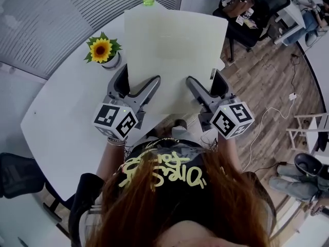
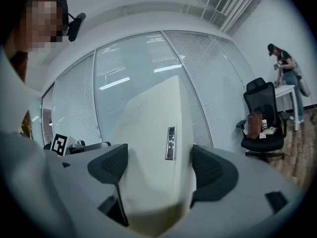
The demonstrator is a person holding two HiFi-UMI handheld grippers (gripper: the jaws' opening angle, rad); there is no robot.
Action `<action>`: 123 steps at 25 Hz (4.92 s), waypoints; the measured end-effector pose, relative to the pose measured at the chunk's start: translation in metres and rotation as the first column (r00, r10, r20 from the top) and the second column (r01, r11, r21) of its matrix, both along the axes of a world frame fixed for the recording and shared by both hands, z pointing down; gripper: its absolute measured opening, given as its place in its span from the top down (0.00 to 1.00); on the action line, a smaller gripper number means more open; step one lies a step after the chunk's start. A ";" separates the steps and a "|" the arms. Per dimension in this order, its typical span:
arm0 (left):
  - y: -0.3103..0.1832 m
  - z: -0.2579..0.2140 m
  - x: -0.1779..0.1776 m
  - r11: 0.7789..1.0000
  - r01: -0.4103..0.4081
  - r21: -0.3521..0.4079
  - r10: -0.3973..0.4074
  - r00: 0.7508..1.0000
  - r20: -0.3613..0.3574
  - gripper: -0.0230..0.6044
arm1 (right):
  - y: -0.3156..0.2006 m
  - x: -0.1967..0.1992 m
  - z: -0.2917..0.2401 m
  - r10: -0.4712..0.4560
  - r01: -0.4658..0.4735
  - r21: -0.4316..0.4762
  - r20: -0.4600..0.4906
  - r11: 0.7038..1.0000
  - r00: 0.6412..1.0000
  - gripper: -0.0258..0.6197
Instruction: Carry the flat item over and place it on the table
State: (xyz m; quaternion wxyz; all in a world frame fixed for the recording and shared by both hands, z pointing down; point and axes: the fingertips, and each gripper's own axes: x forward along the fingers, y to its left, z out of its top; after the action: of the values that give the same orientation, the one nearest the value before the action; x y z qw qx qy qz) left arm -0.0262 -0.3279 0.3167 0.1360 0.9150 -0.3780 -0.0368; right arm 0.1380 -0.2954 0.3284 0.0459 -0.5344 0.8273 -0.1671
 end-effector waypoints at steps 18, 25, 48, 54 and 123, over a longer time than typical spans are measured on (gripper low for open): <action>-0.026 0.008 0.037 0.996 0.083 0.010 -0.083 0.997 0.002 0.27 | -0.042 0.040 0.000 -0.077 0.077 0.026 0.009 0.997 0.997 0.35; -0.033 0.015 0.033 0.993 0.119 -0.016 -0.119 0.993 -0.001 0.27 | -0.054 0.036 0.008 -0.105 0.105 0.000 0.011 0.994 0.994 0.35; -0.036 0.054 0.010 0.976 0.176 -0.131 -0.174 0.984 0.025 0.27 | -0.061 0.014 0.047 -0.157 0.158 -0.100 0.023 0.982 0.987 0.35; -0.036 0.066 0.010 0.971 0.175 -0.164 -0.173 0.985 0.030 0.27 | -0.061 0.013 0.058 -0.154 0.155 -0.129 0.022 0.979 0.988 0.36; -0.041 0.154 -0.002 0.891 0.213 -0.401 -0.178 0.976 0.124 0.27 | -0.062 -0.003 0.146 -0.175 0.159 -0.339 -0.019 0.927 0.984 0.36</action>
State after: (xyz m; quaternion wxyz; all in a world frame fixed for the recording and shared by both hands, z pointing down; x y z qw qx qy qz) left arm -0.0279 -0.3689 0.4706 0.3053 0.8238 -0.4727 0.0685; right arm 0.1350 -0.3576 0.4743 -0.0803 -0.4659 0.8300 -0.2958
